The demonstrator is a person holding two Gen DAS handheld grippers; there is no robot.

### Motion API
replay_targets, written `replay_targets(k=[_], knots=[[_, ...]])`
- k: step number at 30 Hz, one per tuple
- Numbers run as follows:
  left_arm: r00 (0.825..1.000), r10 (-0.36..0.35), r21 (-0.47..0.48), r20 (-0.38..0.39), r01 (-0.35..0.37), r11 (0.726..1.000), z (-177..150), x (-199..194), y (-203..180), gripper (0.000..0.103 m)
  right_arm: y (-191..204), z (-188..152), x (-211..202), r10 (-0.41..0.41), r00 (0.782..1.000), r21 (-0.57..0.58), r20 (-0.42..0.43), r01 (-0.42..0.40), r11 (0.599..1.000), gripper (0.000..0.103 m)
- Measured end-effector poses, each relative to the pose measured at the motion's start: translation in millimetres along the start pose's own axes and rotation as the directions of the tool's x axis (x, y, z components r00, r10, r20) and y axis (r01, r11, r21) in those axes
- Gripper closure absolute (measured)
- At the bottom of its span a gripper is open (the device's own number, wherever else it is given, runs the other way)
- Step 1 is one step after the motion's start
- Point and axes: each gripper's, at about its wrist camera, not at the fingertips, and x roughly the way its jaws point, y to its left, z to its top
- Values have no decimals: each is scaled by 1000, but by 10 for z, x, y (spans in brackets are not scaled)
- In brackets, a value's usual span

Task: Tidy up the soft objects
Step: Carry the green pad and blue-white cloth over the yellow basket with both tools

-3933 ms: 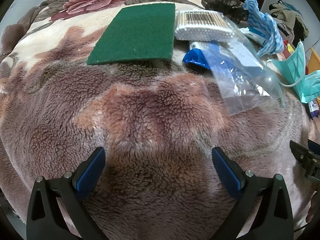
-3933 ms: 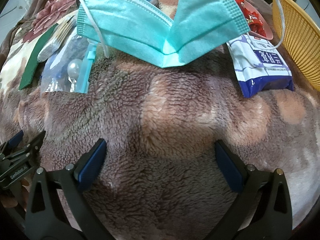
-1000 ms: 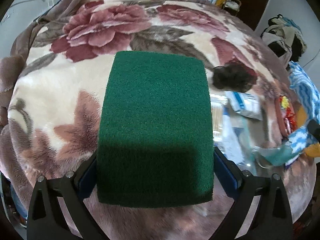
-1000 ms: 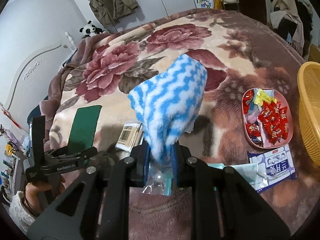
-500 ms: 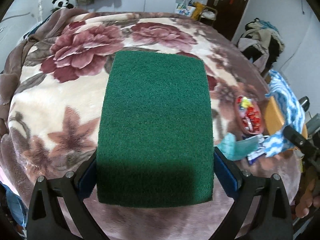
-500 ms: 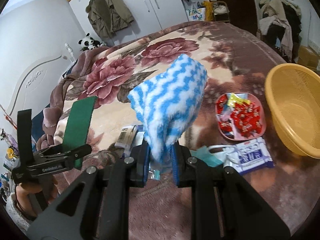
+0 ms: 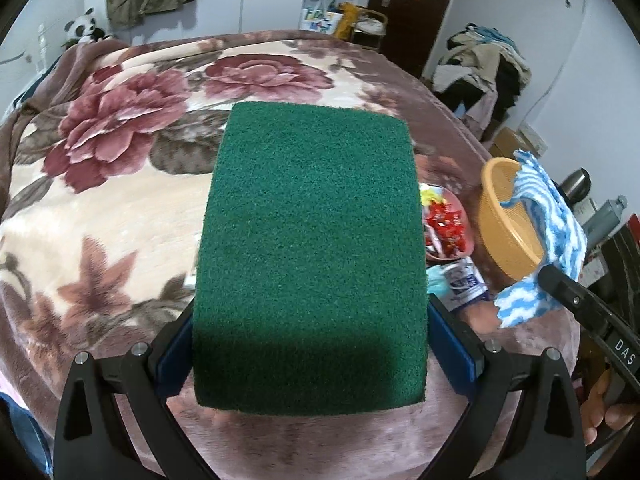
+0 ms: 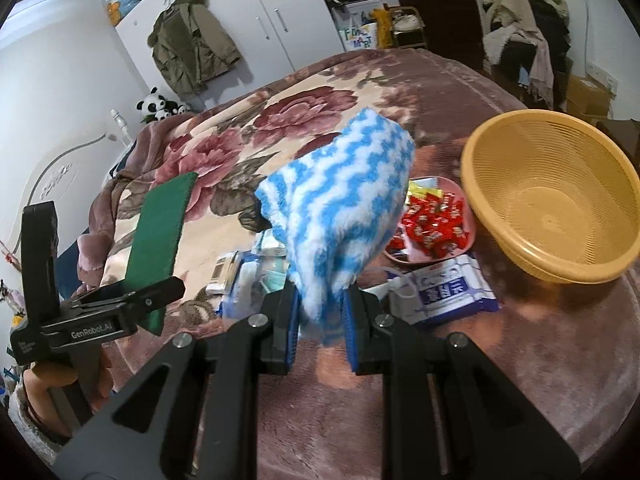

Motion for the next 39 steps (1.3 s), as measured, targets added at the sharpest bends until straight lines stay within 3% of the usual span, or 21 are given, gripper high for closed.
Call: replay_targets(k=[18, 39], knots=[[993, -115, 126, -30, 118, 985, 271, 193, -1230, 3, -770, 140, -390, -89, 993, 111, 75, 81, 991, 83], [973, -195, 240, -124, 220, 945, 625, 870, -2805, 3, -1776, 376, -585, -199, 976, 222, 93, 174, 959, 83]])
